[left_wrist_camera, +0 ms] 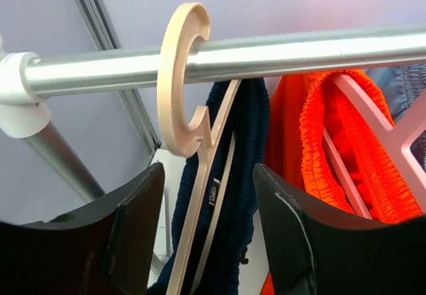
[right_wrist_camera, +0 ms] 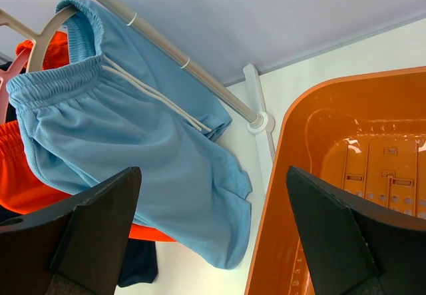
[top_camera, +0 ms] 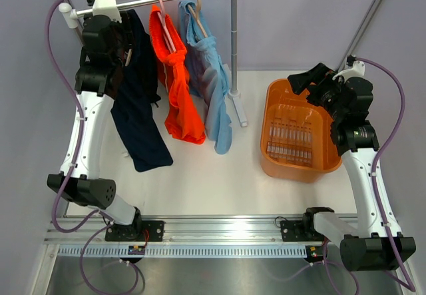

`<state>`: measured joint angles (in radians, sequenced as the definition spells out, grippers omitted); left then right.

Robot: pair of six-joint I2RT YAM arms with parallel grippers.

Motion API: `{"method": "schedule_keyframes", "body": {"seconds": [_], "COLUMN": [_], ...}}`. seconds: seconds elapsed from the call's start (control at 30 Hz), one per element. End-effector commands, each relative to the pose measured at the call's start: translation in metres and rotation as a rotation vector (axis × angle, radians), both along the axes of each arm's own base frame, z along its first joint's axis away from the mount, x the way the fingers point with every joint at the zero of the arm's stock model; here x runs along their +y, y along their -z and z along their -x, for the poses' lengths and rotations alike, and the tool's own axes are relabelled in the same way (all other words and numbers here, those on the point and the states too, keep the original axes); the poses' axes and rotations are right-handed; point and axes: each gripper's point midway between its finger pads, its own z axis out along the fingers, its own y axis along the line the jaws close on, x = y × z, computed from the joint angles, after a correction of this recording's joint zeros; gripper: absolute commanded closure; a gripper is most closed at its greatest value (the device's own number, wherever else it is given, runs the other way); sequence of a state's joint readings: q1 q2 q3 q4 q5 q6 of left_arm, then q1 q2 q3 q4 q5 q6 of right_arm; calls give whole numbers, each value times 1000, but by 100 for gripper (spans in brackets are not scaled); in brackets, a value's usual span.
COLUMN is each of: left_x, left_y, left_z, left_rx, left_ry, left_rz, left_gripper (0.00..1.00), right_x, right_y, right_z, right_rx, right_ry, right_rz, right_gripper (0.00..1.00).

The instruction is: Remove the shorts from the hanger

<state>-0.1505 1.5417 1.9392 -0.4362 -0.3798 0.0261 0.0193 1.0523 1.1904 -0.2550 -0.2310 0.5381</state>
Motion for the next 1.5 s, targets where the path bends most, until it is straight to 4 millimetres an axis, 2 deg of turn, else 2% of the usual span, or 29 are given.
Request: {"method": "schedule_keyframes", "body": {"seconds": [0.0, 0.3, 0.63, 0.9, 1.0, 1.13, 1.27, 1.3, 1.37, 1.4, 1.47], "left_x": [6, 14, 13, 18, 21, 22, 23, 23, 22, 22, 20], "left_y": [-12, 11, 17, 33, 30, 26, 25, 25, 25, 25, 22], "left_z": [-6, -24, -39, -47, -46, -46, -47, -46, -46, -47, -45], "left_rx": [-9, 74, 77, 105, 96, 83, 83, 82, 83, 85, 79], "left_ry": [-8, 10, 22, -12, -25, -32, -35, -33, -29, -27, -18], "left_rz": [-24, 13, 15, 13, 6, 1, -4, -3, -3, -3, 1], "left_gripper": [42, 46, 47, 53, 56, 63, 76, 85, 91, 100, 100], "right_x": [2, 2, 1, 0, 0, -1, 0, -1, 0, 0, 0], "right_y": [-9, -9, -3, -4, -3, -2, -2, -2, -2, -3, -3], "right_z": [0, -2, -4, -5, -5, -5, -6, -6, -6, -5, -5], "right_rx": [-41, -39, -25, -28, -29, -26, -23, -23, -25, -26, -26], "right_ry": [-23, -24, -18, -11, -13, -12, -15, -13, -15, -18, -18], "right_rz": [16, 22, 28, 35, 36, 38, 38, 38, 39, 39, 39], "right_gripper": [1, 1, 0, 0, 0, 1, 1, 1, 0, 1, 0]}}
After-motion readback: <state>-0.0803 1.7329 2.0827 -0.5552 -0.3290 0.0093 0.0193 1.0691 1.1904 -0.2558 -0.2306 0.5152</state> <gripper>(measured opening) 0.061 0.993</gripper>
